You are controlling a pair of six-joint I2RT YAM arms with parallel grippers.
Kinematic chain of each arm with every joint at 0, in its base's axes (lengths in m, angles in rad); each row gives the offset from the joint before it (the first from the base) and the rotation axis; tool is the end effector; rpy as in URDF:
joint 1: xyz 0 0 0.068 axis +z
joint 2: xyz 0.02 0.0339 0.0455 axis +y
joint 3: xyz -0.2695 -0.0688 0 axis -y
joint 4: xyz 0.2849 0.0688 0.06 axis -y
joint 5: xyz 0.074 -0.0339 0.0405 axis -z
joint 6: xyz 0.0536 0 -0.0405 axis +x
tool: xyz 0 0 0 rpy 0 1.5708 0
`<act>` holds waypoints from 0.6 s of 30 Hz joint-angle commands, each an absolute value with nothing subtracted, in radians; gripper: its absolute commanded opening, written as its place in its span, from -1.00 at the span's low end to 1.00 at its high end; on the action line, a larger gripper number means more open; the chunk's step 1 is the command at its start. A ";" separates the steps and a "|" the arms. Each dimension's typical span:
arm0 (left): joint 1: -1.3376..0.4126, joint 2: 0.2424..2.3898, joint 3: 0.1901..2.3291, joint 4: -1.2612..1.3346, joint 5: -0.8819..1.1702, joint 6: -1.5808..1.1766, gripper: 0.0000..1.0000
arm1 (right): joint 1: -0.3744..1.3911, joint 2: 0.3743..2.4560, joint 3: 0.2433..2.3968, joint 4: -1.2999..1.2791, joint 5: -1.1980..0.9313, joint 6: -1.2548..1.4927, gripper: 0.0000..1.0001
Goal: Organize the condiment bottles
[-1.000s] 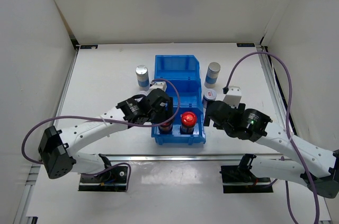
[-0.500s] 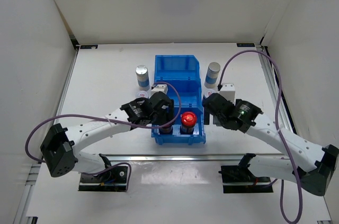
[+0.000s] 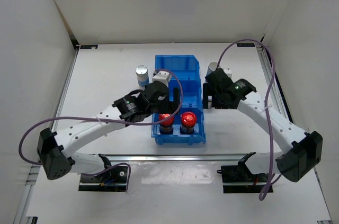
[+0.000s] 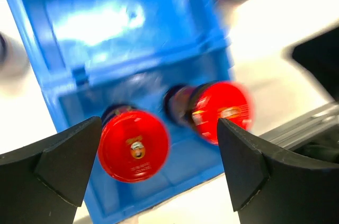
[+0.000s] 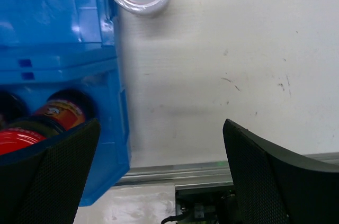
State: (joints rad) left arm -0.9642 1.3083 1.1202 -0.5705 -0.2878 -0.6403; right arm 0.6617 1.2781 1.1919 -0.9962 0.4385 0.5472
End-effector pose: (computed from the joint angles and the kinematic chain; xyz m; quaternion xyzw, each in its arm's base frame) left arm 0.2019 -0.2642 0.2932 0.0907 0.9064 -0.1895 0.3665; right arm 0.2418 0.1595 0.2986 -0.0017 0.9486 -0.0395 0.3141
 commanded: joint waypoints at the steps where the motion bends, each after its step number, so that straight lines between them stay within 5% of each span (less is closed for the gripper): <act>1: -0.966 1.206 1.251 -0.574 -0.346 -0.496 1.00 | 0.609 1.330 1.273 -0.927 0.350 0.476 1.00; 10: -0.675 1.088 1.284 -0.611 -0.468 -0.236 1.00 | 0.431 1.563 1.385 -0.876 0.195 0.405 1.00; 18: -0.571 0.947 0.916 -0.428 -0.457 -0.196 1.00 | 0.388 1.723 1.480 -0.853 0.135 0.376 1.00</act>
State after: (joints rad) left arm -0.5816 1.0279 1.0096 -0.5083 -0.4721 -0.2356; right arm 0.3847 1.7004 1.4063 -0.8799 0.1757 0.4103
